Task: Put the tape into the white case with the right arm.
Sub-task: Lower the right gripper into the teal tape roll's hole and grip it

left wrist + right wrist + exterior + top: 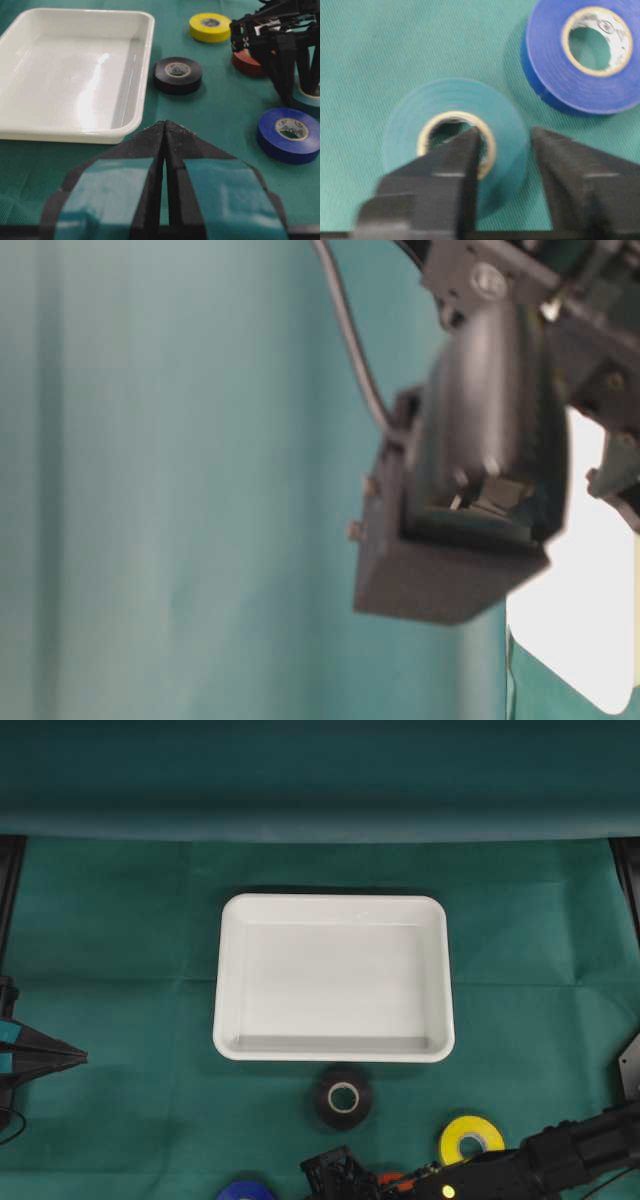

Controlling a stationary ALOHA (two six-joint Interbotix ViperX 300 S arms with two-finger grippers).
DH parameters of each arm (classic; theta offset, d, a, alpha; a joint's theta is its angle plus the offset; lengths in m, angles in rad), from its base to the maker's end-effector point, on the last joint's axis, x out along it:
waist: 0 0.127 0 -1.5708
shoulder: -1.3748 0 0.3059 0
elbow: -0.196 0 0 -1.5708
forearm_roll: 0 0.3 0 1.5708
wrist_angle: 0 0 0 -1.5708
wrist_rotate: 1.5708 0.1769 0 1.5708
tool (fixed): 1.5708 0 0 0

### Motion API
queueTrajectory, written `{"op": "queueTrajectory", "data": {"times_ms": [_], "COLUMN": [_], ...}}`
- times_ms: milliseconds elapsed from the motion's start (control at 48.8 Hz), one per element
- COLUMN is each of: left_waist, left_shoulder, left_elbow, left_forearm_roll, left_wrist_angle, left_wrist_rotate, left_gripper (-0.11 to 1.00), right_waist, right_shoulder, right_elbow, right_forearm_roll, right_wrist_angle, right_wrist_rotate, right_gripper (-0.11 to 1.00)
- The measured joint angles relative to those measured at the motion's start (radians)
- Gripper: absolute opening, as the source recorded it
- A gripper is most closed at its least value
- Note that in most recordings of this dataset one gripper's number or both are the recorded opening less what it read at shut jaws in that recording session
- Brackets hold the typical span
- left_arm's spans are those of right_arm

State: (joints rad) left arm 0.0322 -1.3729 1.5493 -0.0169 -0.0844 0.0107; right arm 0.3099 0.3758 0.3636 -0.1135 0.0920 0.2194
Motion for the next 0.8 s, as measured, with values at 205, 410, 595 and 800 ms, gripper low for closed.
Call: {"op": "queueTrajectory", "data": {"times_ms": [205,410,595,800], "left_waist": [-0.002,-0.002,0.000,-0.002], "left_shoulder": [-0.002,0.000,0.000,0.000], "left_elbow": [-0.002,0.000,-0.002,0.000], "left_forearm_roll": [0.000,0.000,0.000,0.000], "left_wrist_angle": [0.000,0.000,0.000,0.000], "left_wrist_rotate": [0.000,0.000,0.000,0.000], "left_gripper": [0.00,0.00,0.00,0.00], "right_waist": [0.000,-0.002,-0.002,-0.003], "right_shoulder": [0.000,-0.011,-0.038,-0.127], "right_elbow": [-0.009,-0.009,-0.009,-0.009], "right_forearm_roll": [-0.002,-0.002,-0.002,-0.002], "right_wrist_angle": [0.032,0.049,0.091,0.166], "right_wrist_rotate": [-0.003,-0.005,-0.006,-0.006], "right_gripper": [0.01,0.01,0.00,0.00]}}
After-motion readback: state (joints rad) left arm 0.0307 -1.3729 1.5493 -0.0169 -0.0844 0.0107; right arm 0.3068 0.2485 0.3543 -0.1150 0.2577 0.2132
